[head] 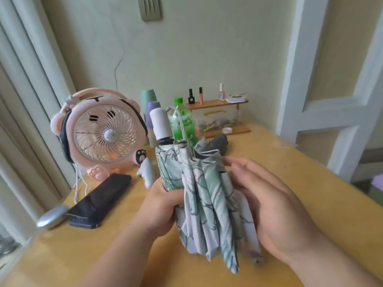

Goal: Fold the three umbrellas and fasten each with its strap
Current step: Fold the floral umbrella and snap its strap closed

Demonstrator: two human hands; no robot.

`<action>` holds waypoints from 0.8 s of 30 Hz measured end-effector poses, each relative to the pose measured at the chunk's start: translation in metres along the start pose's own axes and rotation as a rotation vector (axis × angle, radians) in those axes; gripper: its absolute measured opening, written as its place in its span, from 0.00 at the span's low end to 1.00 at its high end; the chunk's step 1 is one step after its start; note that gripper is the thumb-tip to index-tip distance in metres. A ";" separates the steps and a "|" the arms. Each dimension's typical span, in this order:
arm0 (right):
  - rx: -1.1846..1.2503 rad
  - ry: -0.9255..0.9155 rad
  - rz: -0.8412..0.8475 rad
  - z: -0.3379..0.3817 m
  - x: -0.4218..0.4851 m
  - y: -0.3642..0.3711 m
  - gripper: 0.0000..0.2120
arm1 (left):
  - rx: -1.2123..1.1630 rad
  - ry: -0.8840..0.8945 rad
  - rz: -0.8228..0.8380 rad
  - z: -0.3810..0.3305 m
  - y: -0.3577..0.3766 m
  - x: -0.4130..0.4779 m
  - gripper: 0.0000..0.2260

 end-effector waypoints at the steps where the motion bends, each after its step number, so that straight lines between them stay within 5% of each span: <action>1: -0.007 -0.025 0.045 0.003 -0.003 0.004 0.17 | 0.089 0.039 -0.001 -0.005 0.002 -0.001 0.17; 5: 0.029 0.026 0.138 -0.008 -0.002 0.000 0.39 | 0.468 0.153 -0.043 -0.023 0.017 -0.003 0.20; 7: 0.140 0.086 0.171 -0.014 -0.001 -0.004 0.43 | 0.758 0.123 -0.065 -0.028 0.023 0.001 0.22; 13: 0.412 0.275 0.274 -0.029 -0.027 -0.008 0.38 | 1.484 -0.016 0.158 -0.019 0.076 0.018 0.13; 17: 0.392 0.351 0.106 -0.034 -0.037 -0.030 0.24 | 1.700 0.046 0.285 -0.011 0.114 0.022 0.14; 24: 0.245 0.480 0.034 -0.033 -0.051 -0.044 0.20 | 1.847 0.074 0.331 0.006 0.129 0.018 0.14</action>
Point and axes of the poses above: each hand's wrist, its own x-axis towards the middle knuckle, its own y-axis out of the palm, z = x × y, the point moved 10 cm from there along x, towards the middle knuckle, and after that the axes turned 15 degrees about -x, right-handed, at the moved point
